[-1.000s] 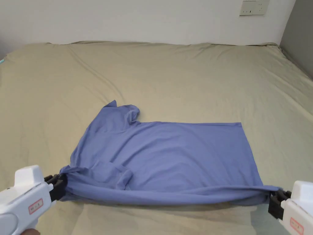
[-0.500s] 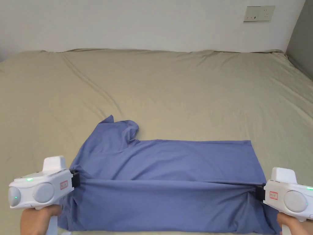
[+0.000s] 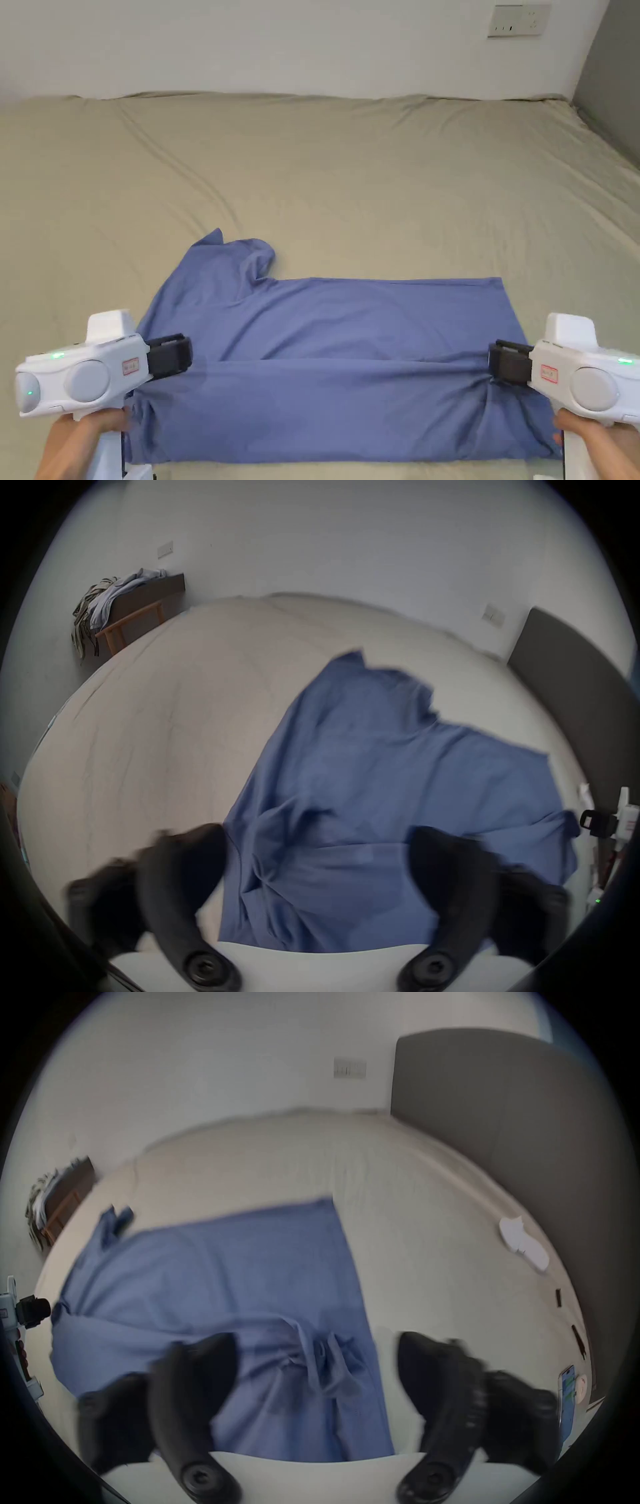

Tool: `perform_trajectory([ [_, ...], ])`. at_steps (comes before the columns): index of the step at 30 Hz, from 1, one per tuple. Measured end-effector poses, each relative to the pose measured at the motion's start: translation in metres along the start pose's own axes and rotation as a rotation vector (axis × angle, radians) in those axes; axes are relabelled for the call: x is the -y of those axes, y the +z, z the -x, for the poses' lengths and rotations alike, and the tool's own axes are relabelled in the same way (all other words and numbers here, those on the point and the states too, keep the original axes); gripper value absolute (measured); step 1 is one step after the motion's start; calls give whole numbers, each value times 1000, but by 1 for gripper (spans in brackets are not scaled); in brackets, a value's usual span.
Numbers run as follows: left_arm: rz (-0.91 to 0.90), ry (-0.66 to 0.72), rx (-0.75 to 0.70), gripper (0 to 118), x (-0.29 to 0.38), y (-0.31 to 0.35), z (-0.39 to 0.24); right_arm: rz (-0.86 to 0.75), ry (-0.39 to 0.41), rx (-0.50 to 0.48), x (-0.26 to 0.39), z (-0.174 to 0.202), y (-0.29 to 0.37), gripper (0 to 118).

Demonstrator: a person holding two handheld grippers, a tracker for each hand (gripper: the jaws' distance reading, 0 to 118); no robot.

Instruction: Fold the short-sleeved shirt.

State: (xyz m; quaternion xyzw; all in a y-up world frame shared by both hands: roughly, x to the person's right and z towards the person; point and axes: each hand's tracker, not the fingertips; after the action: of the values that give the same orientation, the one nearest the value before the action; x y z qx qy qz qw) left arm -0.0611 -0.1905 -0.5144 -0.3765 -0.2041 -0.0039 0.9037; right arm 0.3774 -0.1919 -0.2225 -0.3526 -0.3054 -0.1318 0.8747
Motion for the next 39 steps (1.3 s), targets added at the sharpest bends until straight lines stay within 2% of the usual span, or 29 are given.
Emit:
perform_trajectory([
  [4,-220,-43,73,118,-12,78,-23,-236,-6,-36,-13,2,79,110],
  [8,-429,-109,58,118,-5,144,-48,-417,20,-49,-2,17,151,111],
  [12,-552,-163,35,117,17,180,-62,-510,49,-35,18,26,192,111],
  [14,-582,-180,31,109,31,191,-66,-531,53,-28,31,29,206,110],
  [15,-598,-184,31,99,38,195,-67,-543,53,-22,37,30,211,107],
  [17,-599,-189,44,47,51,201,-68,-560,55,-22,47,31,218,81],
  [18,-598,-192,41,19,54,200,-68,-564,60,-19,51,31,220,60],
  [19,-588,-197,45,0,58,199,-67,-566,64,-13,53,31,221,22],
  [20,-589,-195,50,0,63,199,-63,-570,68,-7,55,32,221,2],
  [22,-553,-191,97,0,65,197,-58,-563,69,6,57,28,220,1],
  [26,-475,-222,41,0,59,187,-50,-551,68,-2,54,25,220,2],
  [34,-93,-170,13,1,43,110,-9,-529,76,13,46,23,207,2],
  [35,-44,-163,2,7,42,97,-2,-523,78,16,46,24,203,2],
  [36,-9,-141,-5,19,42,87,4,-515,78,18,46,23,200,2],
  [38,95,-112,-16,78,44,62,16,-494,72,19,45,22,191,2],
  [39,118,-99,-33,98,47,53,20,-485,73,20,45,22,188,2],
])
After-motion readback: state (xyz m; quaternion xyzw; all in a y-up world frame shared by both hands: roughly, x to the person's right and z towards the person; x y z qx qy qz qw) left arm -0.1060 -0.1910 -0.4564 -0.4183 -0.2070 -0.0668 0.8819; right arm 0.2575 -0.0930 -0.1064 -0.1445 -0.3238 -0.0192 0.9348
